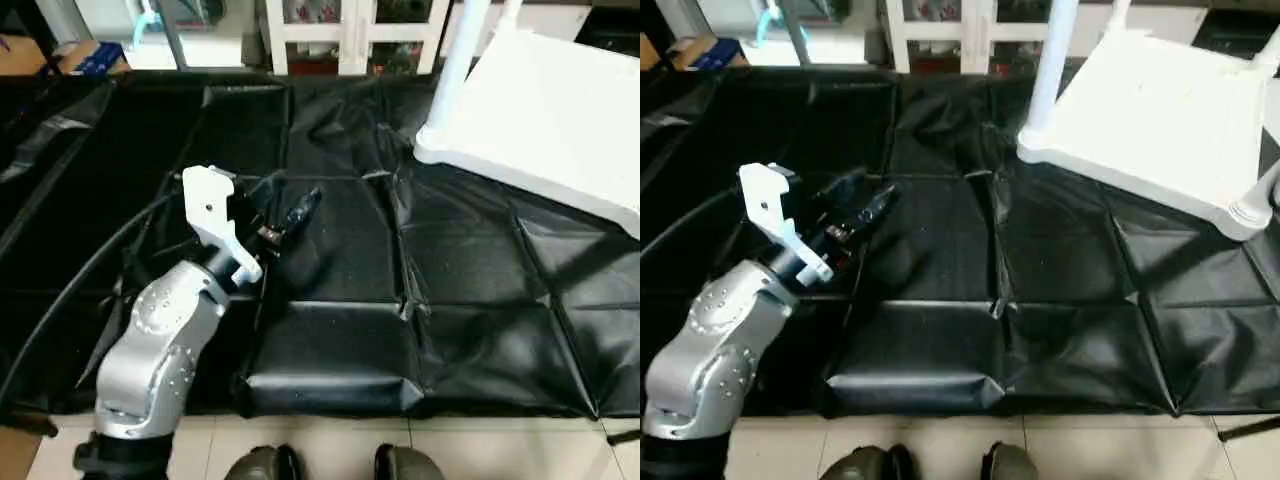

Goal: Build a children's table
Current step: Flip table

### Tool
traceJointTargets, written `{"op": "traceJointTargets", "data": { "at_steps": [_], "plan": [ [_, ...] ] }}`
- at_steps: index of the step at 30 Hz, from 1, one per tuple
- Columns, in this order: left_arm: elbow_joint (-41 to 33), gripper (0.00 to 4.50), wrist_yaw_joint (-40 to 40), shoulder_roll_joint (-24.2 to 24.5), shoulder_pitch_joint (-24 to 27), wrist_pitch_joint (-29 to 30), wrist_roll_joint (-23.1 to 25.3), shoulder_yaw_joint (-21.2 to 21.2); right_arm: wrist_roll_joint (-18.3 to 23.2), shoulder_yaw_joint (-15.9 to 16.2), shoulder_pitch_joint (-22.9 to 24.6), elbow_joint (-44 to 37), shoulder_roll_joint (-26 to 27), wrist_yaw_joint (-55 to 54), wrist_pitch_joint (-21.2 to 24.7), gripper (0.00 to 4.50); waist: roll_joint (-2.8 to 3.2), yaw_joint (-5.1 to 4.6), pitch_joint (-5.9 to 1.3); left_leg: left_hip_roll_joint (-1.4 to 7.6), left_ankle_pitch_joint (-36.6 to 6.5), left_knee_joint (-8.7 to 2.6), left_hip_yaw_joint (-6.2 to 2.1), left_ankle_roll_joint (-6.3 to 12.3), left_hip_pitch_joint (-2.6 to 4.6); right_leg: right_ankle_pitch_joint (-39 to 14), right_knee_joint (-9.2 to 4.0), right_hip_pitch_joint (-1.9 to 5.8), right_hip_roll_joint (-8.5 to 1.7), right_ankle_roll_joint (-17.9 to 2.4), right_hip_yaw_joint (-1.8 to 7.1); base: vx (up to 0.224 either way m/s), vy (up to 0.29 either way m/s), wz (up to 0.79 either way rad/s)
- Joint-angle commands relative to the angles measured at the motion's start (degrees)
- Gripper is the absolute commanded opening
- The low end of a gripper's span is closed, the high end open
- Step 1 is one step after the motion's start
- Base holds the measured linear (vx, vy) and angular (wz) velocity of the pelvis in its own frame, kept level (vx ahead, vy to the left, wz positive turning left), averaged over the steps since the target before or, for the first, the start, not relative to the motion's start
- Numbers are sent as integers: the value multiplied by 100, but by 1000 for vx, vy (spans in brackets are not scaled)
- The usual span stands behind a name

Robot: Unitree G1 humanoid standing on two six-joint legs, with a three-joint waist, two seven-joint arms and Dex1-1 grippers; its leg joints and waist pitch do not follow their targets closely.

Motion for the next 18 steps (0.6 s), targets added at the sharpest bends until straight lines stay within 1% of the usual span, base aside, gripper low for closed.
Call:
{"op": "traceJointTargets", "data": {
  "at_steps": [1,2,3,4,5,6,7,8,9,10,11,12,13,14,15,16,17,18],
  "plan": [
    [-109,314,-5,99,-7,144,-13,65,-269,232,-394,683,-185,43,-326,309,-165,49,-296,685,-1632,-483,-383,488,189,-1694,-450,147,-445,-1699,228,0,0,0],
    [-137,314,-1,120,-2,176,-29,76,-380,275,-557,887,-216,-120,-458,318,-178,34,-277,665,-1551,-488,-392,527,145,-1602,-430,178,-434,-1754,218,0,0,0],
    [-172,314,-2,145,8,207,-37,94,-458,294,-704,1074,-240,-253,-570,323,-176,61,-273,682,-1467,-486,-374,539,174,-1503,-430,145,-445,-1791,228,0,0,0],
    [-192,314,-4,156,13,222,-44,101,-464,288,-769,1144,-241,-275,-608,330,-175,64,-268,679,-1401,-482,-373,580,161,-1416,-417,152,-438,-1819,233,0,0,0],
    [-254,314,-16,188,24,281,-82,123,-524,324,-924,1350,-262,-374,-760,340,-162,91,-274,694,-1261,-477,-377,660,153,-1226,-389,172,-451,-1886,235,0,0,0],
    [-311,314,-34,226,42,334,-121,145,-590,377,-1015,1499,-281,-474,-875,352,-147,123,-257,697,-1084,-473,-374,738,156,-983,-360,154,-437,-1948,229,0,0,0],
    [-346,314,-43,256,54,366,-142,155,-613,418,-1096,1648,-299,-519,-978,361,-152,134,-258,697,-990,-469,-370,780,150,-863,-346,161,-435,-1986,226,0,0,0],
    [-366,314,-47,274,65,381,-157,167,-645,450,-1136,1736,-315,-589,-1069,367,-140,157,-253,699,-866,-464,-361,856,150,-654,-325,157,-430,-2040,228,0,0,0],
    [-408,314,-38,322,88,428,-177,194,-714,519,-1223,1925,-345,-787,-1258,374,-103,186,-246,705,-692,-450,-372,918,143,-412,-290,153,-430,-2089,221,0,0,0],
    [-413,314,-30,338,88,444,-171,200,-713,520,-1239,1955,-343,-816,-1282,374,-112,185,-259,700,-574,-438,-369,967,140,-275,-272,159,-424,-2108,215,0,0,0],
    [-434,314,-10,394,88,500,-158,234,-755,549,-1289,2060,-338,-927,-1386,383,-106,187,-224,698,-531,-436,-358,1064,117,-205,-270,149,-417,-2124,213,0,0,0],
    [-433,314,-4,404,82,510,-151,243,-769,556,-1297,2080,-337,-943,-1402,398,-67,200,-183,701,-660,-450,-353,1073,115,-333,-291,142,-424,-2113,214,0,0,0],
    [-425,314,10,434,56,538,-135,269,-803,571,-1329,2151,-335,-985,-1456,407,-52,216,-168,706,-751,-454,-357,1044,116,-420,-291,143,-436,-2116,217,0,0,0],
    [-394,314,14,496,-14,577,-108,313,-859,593,-1396,2280,-349,-1069,-1527,412,-16,233,-114,714,-1036,-493,-358,939,125,-692,-325,131,-427,-2098,214,0,0,0],
    [-391,314,2,548,-50,598,-92,337,-894,611,-1436,2348,-362,-1129,-1575,417,46,272,-60,710,-1291,-515,-372,807,140,-907,-340,115,-428,-2073,221,0,0,0],
    [-406,314,-17,593,-75,640,-118,371,-904,611,-1469,2390,-372,-1172,-1620,417,20,269,-54,711,-1388,-525,-372,751,143,-999,-347,118,-428,-2070,223,0,0,0],
    [-430,314,-33,629,-80,672,-149,402,-908,610,-1487,2408,-377,-1196,-1652,417,47,303,-18,706,-1463,-530,-370,672,150,-1082,-353,111,-444,-2060,239,0,0,0],
    [-471,314,-47,683,-88,731,-207,445,-896,614,-1525,2452,-387,-1204,-1677,417,88,341,28,704,-1406,-530,-380,663,128,-1079,-344,118,-471,-2060,254,0,0,0]
  ]
}}
